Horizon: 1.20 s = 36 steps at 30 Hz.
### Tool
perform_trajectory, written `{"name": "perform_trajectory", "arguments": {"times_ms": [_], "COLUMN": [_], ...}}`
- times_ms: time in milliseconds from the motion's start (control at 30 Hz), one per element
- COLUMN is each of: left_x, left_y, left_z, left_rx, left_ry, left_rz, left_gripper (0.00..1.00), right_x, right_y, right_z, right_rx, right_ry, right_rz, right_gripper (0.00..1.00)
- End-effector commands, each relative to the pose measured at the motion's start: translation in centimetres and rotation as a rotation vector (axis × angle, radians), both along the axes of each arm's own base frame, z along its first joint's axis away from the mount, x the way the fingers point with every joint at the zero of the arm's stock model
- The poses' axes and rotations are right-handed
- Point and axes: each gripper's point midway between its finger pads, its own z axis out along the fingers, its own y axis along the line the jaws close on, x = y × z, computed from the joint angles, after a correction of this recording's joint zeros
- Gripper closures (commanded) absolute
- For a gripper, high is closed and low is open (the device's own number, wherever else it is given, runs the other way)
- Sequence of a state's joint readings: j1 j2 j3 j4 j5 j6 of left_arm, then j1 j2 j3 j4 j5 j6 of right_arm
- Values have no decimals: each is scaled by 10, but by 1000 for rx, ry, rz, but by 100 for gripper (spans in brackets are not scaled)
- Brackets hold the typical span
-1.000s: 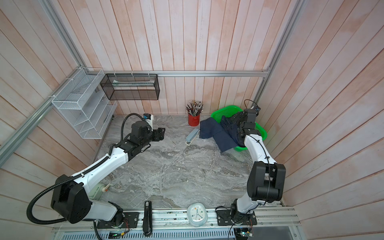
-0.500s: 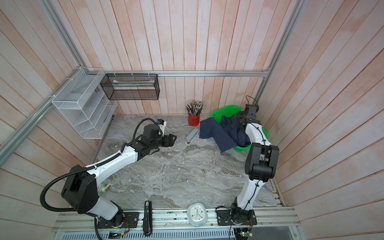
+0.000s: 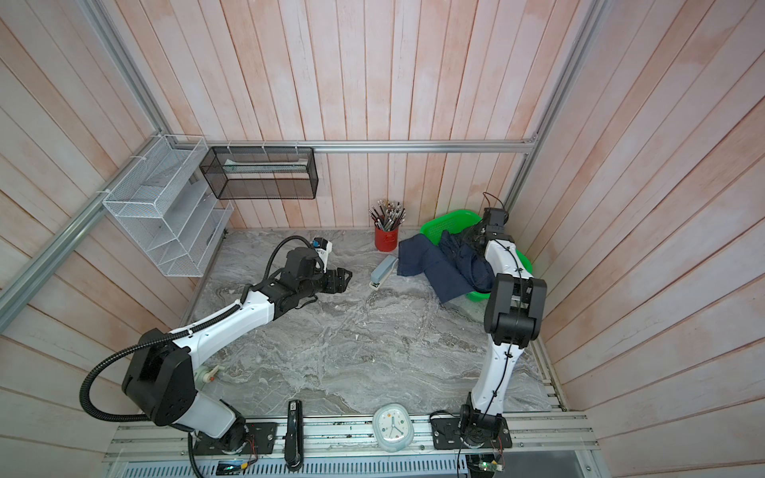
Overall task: Fold and stack the trousers
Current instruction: Pick up the trousers from the basket.
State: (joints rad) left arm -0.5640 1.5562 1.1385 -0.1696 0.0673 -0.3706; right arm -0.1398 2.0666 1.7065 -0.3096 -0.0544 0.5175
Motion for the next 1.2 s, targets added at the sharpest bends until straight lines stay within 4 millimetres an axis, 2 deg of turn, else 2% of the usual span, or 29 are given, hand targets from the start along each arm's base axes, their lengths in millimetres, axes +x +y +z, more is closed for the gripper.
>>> {"name": "perform_trajectory", "arguments": {"times_ms": [0, 67, 200, 333, 533, 633, 833, 1033, 1167], "left_x": [-3, -4, -5, -6, -10, -13, -22, -36, -44], "left_y": [3, 3, 5, 7, 5, 5, 2, 4, 6], "left_z": [1, 2, 4, 7, 15, 23, 43, 64, 83], "left_rx": [6, 4, 3, -5, -22, -36, -83, -153, -205], "left_ry": [-3, -3, -11, -12, -17, -31, -81, -155, -237], "left_rz": [2, 3, 12, 19, 9, 2, -34, -57, -70], "left_gripper": [17, 17, 18, 18, 18, 18, 19, 19, 19], "right_x": [-1, -4, -19, -51, -103, -132, -186, -239, -272], "right_y": [9, 13, 33, 60, 86, 96, 108, 120, 129], "right_z": [25, 55, 141, 234, 346, 395, 472, 525, 551], "right_rx": [-11, -33, -104, -225, -296, -331, -381, -392, -377], "right_ry": [-42, -105, -286, -483, -695, -791, -945, -1077, -1161], "right_rz": [20, 14, 6, -12, -18, -19, -16, -3, 23], "right_gripper": [98, 100, 100, 100, 100, 100, 100, 100, 100]}}
